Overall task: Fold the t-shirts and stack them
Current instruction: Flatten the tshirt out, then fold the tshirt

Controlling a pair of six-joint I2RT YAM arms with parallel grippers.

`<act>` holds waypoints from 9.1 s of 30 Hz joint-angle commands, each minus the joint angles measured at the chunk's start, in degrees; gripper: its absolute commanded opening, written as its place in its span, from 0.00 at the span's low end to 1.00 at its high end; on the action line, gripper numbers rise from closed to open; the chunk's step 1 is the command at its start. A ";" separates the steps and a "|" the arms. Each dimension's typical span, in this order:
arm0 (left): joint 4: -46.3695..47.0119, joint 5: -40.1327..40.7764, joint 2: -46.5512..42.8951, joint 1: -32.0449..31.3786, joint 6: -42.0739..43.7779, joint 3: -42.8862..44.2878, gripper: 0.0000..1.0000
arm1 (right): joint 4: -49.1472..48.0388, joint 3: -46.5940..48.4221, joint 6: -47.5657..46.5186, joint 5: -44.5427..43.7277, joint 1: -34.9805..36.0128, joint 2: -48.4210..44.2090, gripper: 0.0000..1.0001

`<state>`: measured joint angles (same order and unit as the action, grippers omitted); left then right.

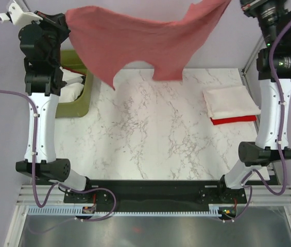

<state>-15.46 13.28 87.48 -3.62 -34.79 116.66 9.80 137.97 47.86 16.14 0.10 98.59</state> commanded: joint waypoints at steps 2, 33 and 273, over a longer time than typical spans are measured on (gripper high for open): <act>7.91 -9.65 3.64 -0.43 -0.82 -2.75 0.02 | -11.28 -8.90 12.25 13.10 -3.35 2.14 0.00; 8.45 -8.10 -35.41 -0.51 -11.00 -84.83 0.02 | 3.00 -98.33 -6.98 7.15 -3.88 -58.13 0.00; 3.86 12.65 -31.06 2.74 -38.78 -95.92 0.02 | -7.96 -124.44 18.42 -42.06 8.87 -51.92 0.47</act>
<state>-10.76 21.52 56.99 -1.23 -72.40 21.32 -1.96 12.56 67.22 -20.91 8.86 46.81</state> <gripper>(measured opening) 0.027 0.464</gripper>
